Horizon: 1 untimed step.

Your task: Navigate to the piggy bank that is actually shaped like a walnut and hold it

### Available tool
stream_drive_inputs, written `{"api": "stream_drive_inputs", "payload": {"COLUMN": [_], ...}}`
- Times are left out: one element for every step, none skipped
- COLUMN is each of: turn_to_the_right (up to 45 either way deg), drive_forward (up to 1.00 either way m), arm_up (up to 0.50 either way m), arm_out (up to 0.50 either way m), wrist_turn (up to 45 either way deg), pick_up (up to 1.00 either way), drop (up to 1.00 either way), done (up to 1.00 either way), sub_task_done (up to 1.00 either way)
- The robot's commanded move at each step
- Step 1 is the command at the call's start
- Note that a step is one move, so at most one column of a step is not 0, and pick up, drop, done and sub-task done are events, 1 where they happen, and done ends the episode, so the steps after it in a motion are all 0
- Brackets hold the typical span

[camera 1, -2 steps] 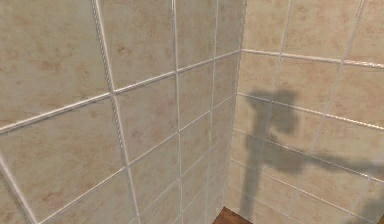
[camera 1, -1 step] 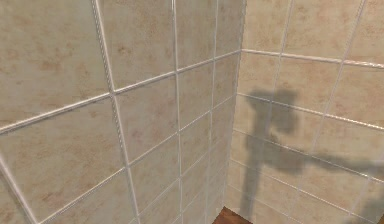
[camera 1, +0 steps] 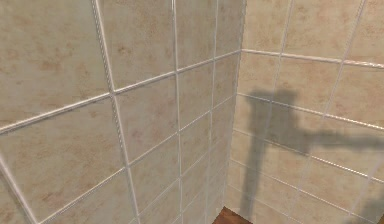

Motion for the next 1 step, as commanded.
{"api": "stream_drive_inputs", "payload": {"turn_to_the_right": [0.0], "drive_forward": [0.00], "arm_up": [0.00], "arm_out": [0.00], "wrist_turn": [0.0], "pick_up": [0.00], "drop": [0.00], "done": [1.00], "sub_task_done": [0.00]}}
